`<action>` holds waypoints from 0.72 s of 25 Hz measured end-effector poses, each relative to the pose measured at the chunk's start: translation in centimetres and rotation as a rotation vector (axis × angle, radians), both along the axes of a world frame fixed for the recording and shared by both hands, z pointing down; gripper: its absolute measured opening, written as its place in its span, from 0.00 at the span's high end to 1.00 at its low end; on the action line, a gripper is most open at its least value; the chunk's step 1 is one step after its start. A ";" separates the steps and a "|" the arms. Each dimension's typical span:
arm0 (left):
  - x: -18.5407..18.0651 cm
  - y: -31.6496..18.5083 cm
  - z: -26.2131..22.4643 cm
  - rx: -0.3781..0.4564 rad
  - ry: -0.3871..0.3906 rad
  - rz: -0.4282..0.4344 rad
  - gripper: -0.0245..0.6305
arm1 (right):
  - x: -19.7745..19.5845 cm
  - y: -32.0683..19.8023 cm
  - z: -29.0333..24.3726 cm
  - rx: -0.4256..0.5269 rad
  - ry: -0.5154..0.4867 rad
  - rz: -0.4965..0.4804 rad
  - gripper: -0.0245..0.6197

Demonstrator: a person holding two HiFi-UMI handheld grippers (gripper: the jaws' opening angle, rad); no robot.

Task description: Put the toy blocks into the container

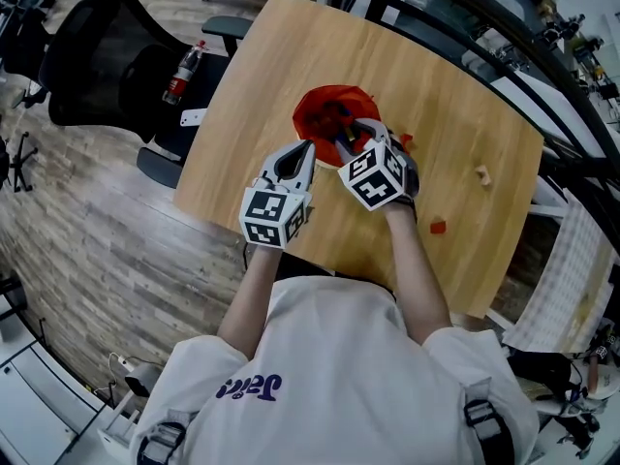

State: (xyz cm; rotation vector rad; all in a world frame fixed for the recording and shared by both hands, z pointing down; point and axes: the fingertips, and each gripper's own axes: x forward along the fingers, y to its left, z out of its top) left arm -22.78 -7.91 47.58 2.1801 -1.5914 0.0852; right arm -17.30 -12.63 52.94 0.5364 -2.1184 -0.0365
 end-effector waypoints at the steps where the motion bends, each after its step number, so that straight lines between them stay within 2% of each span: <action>1: 0.2 -0.1 -0.3 0.005 -0.001 0.008 0.95 | 0.3 0.1 -0.5 0.004 -0.022 0.015 0.66; 9: 4.2 -0.4 -1.9 0.030 -0.007 0.098 0.95 | 4.3 1.6 -4.0 -0.020 -0.230 0.153 0.67; 13: 8.0 -0.9 -2.5 0.040 -0.015 0.200 0.95 | 8.1 2.4 -4.0 -0.027 -0.266 0.258 0.67; 18: 13.6 -0.5 -2.4 0.036 -0.027 0.334 0.95 | 13.7 4.0 -3.6 -0.011 -0.265 0.361 0.67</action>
